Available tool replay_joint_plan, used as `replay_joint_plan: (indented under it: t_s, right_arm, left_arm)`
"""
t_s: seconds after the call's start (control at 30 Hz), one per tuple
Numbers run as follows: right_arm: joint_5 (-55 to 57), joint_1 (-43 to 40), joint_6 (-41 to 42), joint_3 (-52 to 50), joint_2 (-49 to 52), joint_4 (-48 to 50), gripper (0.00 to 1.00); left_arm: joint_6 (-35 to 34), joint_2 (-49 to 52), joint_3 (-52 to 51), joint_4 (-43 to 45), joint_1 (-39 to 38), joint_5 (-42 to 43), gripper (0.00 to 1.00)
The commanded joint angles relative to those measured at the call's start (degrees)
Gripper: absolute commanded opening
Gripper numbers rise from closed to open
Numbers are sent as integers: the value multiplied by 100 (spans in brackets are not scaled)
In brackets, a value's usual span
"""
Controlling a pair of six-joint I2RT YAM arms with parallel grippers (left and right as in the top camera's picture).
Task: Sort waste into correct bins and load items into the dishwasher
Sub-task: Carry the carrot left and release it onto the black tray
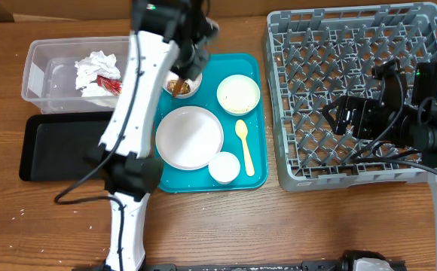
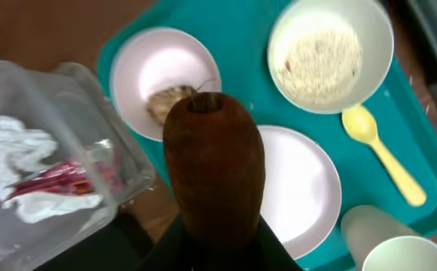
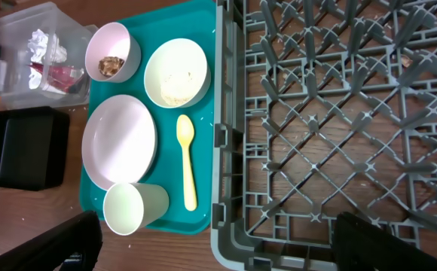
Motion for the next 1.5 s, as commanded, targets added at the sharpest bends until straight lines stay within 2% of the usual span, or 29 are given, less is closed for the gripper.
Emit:
replay_joint_plan:
  t_s: [0.0,0.17,0.33,0.57,0.77,0.87,1.0,1.17,1.23,1.33,1.4,1.47]
  right_arm:
    - [4,-9,-4,116,-7,33,100]
    - [4,-9,-4,116,-9,35,100]
    - [7,-9,-4,116,-7,136,100]
    - [4,-9,-2,116,0,280,100]
    - [4,-9,-2,116,46,291,100]
    - [4,-9,-2,116,87,278,100]
    - [4,-9,-2,116,142,273,100]
    - [4,-9,-2,116,214,249,100]
    - [4,-9,-2,116,236,227,100]
    - [4,-9,-2,116,284,199,100]
    - [4,-9,-2,116,310,153,100]
    - [4,-9,-2,116,332,105,100]
  left_arm:
    - [-651,-748,168,-52,321,-142,4]
    - [-1270,-1912,-382,-52,931,-138,4]
    - [-1434,-2863,-1679,-52,1867,-162,4]
    - [-2380,-3191,-3733,122,3407,-149,4]
    - [-3097,-3169,-5648,1626,4151,39,4]
    - [-3700,-3169,-6553,2483,4288,83,4]
    - [-4839,-3169,-7622,3624,4323,81,4]
    - [-6756,-3169,-8743,4835,4319,72,4]
    - [-7519,-3169,-9143,5285,4319,57,7]
    - [-8343,-3169,-9556,5786,4319,57,17]
    - [-8660,-3169,-9691,6017,4319,85,24]
    - [-8483,-3171,-9696,6207,4319,103,25]
